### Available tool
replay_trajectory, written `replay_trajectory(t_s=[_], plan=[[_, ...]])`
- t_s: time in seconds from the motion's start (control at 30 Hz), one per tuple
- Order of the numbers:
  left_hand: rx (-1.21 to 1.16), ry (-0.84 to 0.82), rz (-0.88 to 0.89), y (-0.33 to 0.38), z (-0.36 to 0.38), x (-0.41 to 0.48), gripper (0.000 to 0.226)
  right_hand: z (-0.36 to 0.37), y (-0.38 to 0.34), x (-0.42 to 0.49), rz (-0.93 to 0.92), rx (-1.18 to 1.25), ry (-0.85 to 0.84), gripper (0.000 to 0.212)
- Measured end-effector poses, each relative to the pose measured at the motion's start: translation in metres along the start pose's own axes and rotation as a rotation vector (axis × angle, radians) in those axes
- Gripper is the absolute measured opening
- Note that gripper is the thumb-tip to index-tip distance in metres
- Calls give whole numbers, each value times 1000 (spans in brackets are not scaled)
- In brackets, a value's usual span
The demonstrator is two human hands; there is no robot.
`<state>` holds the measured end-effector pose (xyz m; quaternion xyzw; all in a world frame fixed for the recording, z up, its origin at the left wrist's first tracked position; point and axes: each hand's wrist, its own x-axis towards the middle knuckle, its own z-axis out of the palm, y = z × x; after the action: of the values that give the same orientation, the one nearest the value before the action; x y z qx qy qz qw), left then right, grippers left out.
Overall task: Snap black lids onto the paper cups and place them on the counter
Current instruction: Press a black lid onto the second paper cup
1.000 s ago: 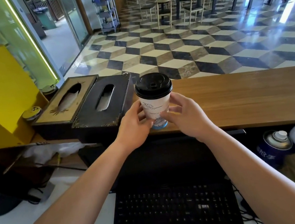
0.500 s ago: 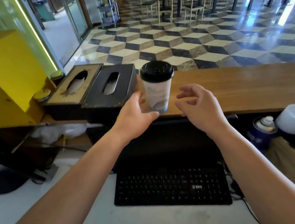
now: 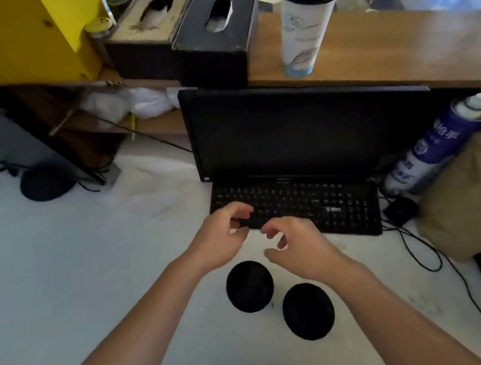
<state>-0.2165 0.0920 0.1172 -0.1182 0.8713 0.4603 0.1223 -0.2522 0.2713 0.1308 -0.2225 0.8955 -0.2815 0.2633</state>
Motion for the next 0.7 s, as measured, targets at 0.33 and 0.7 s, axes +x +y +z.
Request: replay_trajectory(t_s=[0.33, 0.7], plan=[[-147, 13, -223, -113, 42, -42, 75, 71, -1, -9, -54, -233, -191, 77], [-247, -140, -194, -111, 67, -57, 88, 86, -3, -6, 91, 42, 36, 58]])
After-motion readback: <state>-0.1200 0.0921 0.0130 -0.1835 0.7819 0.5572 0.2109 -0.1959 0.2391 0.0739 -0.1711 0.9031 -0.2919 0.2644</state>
